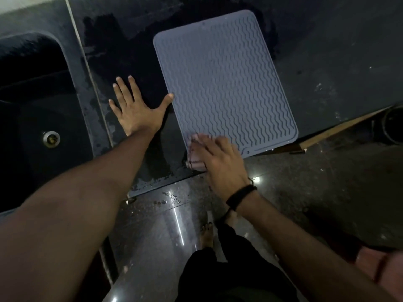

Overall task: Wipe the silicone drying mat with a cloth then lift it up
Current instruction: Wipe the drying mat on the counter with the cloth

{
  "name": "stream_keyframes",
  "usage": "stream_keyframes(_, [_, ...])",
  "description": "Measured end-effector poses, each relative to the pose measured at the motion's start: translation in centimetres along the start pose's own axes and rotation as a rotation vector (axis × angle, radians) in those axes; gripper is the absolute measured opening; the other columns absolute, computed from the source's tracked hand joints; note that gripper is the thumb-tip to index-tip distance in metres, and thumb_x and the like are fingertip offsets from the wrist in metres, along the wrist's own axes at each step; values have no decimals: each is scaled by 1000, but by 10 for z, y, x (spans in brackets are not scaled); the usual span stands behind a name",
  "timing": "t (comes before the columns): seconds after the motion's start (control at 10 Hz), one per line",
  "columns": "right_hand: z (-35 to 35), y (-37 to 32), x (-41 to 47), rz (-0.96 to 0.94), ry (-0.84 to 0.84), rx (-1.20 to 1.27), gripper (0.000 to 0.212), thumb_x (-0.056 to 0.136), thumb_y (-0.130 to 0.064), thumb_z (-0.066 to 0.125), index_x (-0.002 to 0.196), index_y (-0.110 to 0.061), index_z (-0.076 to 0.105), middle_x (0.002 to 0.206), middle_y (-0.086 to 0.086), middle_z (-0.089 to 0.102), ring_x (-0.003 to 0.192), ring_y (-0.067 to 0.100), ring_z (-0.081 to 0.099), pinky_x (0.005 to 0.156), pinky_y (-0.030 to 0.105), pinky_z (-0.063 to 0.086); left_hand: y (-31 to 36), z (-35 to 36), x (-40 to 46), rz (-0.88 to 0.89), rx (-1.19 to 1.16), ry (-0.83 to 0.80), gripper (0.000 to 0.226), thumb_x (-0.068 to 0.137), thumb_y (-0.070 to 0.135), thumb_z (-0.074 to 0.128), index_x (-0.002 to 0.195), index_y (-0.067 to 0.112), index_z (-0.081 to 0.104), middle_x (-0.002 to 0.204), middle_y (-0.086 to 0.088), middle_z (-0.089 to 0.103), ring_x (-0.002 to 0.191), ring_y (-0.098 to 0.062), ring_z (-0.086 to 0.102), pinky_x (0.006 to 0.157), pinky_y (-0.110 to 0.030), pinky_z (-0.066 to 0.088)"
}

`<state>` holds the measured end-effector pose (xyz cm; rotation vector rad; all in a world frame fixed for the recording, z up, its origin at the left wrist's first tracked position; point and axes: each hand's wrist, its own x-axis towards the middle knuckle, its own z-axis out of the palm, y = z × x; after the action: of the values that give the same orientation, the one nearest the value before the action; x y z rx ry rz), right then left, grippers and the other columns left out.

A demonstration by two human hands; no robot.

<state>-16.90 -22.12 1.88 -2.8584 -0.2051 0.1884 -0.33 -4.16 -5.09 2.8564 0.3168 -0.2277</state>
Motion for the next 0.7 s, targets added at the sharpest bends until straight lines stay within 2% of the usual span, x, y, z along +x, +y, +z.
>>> stream_keyframes(0.1, [-6,0,52,-25,10,-48,56,80,-12,60,134,-19,54,144,3,48,113,29,47,88,41,42,0,3,1,-4,3,12,128,72,104,19,166,20,0,173,-8,-8,159,-24,-8,127,-55,-5])
stream_keyframes(0.2, [6,-2,78,-65,-50,-89,52,84,-8,54,136,-12,53,147,9,44,123,35,44,95,44,38,-1,7,3,-16,15,32,129,70,105,16,166,21,1,173,-8,-7,159,-24,-8,127,-54,-5])
stream_keyframes(0.3, [18,5,56,-93,-29,-113,58,80,-10,60,137,-14,51,146,8,45,124,34,45,97,45,39,-2,10,5,-19,7,40,130,68,106,15,166,22,2,173,-7,-7,159,-23,-8,127,-54,-5])
stream_keyframes(0.5, [27,13,-23,-114,20,-64,73,54,-4,79,124,-17,64,135,3,57,109,30,57,89,43,48,-3,9,4,-18,2,38,130,68,106,16,166,22,1,173,-7,-8,159,-22,-10,127,-53,-6])
stream_keyframes(0.6, [17,15,-32,-120,-13,-50,71,52,-2,78,121,-18,66,133,0,60,104,27,58,85,39,49,-2,7,2,-17,8,30,130,68,106,16,166,22,-1,172,-7,-9,159,-22,-11,127,-53,-7])
stream_keyframes(0.7, [-3,14,-7,-96,43,12,60,70,-4,61,127,-20,61,135,-1,57,104,26,54,81,38,46,-2,6,2,-17,1,23,130,68,106,16,166,22,-1,172,-7,-10,159,-22,-11,127,-53,-7])
